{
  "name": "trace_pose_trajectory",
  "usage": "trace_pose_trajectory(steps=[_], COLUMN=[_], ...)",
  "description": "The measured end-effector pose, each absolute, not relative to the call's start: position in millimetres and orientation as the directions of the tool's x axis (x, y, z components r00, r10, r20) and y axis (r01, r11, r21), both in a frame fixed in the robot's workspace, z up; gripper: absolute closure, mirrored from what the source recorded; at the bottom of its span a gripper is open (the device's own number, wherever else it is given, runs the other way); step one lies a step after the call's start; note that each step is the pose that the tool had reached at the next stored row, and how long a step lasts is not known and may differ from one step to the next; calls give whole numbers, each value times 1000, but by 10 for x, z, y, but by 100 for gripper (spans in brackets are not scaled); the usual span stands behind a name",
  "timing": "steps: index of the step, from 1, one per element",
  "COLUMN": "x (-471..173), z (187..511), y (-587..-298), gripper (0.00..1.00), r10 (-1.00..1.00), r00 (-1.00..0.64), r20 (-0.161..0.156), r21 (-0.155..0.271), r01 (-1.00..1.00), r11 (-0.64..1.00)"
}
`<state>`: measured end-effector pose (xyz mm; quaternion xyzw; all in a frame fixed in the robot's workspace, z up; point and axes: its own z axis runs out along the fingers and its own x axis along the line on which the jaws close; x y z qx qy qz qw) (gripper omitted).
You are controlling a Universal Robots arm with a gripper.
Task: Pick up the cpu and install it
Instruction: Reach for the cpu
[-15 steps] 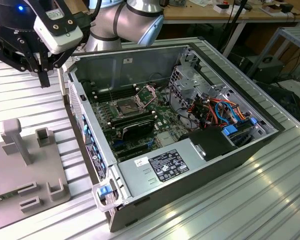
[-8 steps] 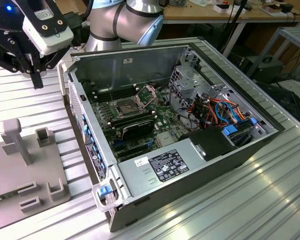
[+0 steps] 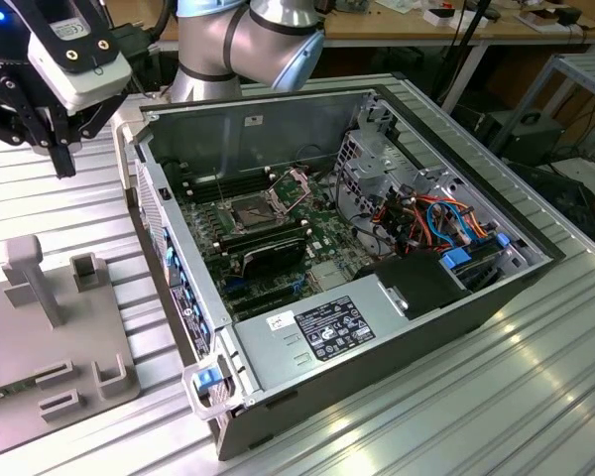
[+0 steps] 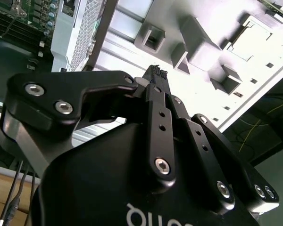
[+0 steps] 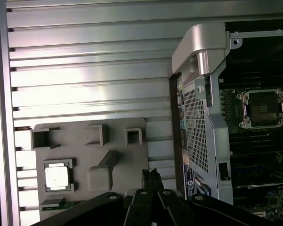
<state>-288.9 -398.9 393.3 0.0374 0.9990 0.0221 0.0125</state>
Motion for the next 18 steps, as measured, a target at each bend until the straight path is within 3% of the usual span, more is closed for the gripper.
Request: trace_pose_trajectory(steps=[18], x=[-3104], z=[3932], y=[-3989], gripper=[89], r10=[75], r00=[-997], r20=[-23], r21=[45], r01=[74], r11=[996])
